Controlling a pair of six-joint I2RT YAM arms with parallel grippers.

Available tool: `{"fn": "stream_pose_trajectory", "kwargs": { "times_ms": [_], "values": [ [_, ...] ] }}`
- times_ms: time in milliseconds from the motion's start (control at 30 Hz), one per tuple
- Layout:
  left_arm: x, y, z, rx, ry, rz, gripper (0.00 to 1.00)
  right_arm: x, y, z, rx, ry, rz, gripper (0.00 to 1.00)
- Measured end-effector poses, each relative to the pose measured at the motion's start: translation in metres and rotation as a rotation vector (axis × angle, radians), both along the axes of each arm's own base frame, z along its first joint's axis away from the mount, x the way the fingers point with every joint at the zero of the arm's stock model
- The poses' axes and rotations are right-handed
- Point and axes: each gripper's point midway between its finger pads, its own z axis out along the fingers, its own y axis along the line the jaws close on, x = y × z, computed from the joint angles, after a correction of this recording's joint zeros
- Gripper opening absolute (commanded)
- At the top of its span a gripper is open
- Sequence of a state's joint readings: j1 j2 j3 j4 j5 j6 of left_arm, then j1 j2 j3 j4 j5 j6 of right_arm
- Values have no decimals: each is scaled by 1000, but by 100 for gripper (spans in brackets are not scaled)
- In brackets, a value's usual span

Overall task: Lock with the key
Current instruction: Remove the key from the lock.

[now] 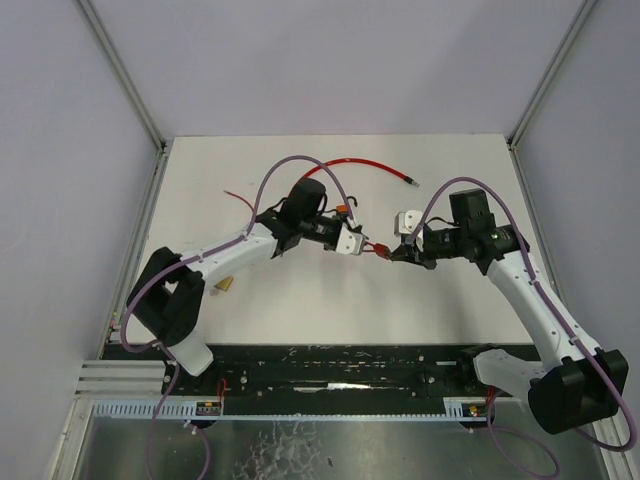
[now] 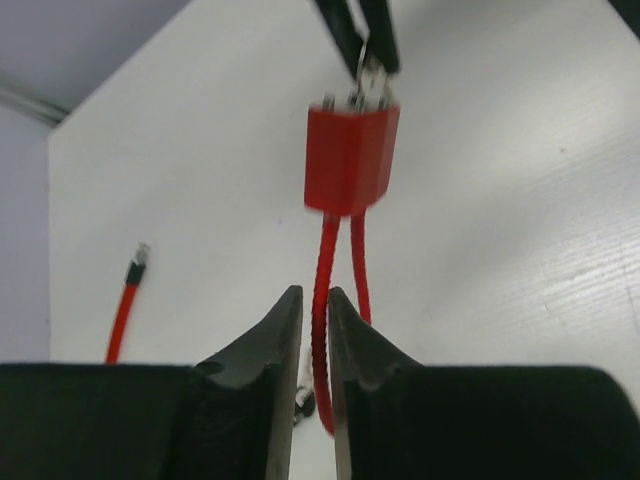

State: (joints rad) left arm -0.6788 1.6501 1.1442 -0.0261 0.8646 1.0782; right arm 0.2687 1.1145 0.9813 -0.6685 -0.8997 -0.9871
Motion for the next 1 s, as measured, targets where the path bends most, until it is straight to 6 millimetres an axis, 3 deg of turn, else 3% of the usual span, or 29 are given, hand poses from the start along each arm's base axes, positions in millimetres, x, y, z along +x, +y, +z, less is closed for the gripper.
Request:
{"fn": "stream_pose_trajectory", "kwargs": {
  "times_ms": [167, 200, 267, 433, 800, 1000],
  "values": [
    [13, 25, -24, 71, 87, 55, 38, -5, -2, -2, -6, 24, -2, 0],
    [15, 28, -26, 76, 98, 61, 44, -6, -2, -1, -6, 24, -3, 0],
    [15, 32, -28, 80, 111, 64, 65, -7, -2, 0, -3, 20, -5, 0],
    [11, 30, -25, 57, 139, 48, 76, -9, -1, 2, 6, 23, 0, 0],
    [-6, 4, -12, -21, 180, -10, 70, -15, 6, 12, 50, 22, 58, 0],
    [-12, 0, -19, -17, 224, -28, 56, -7, 10, 31, 77, -26, 58, 0]
  ]
}}
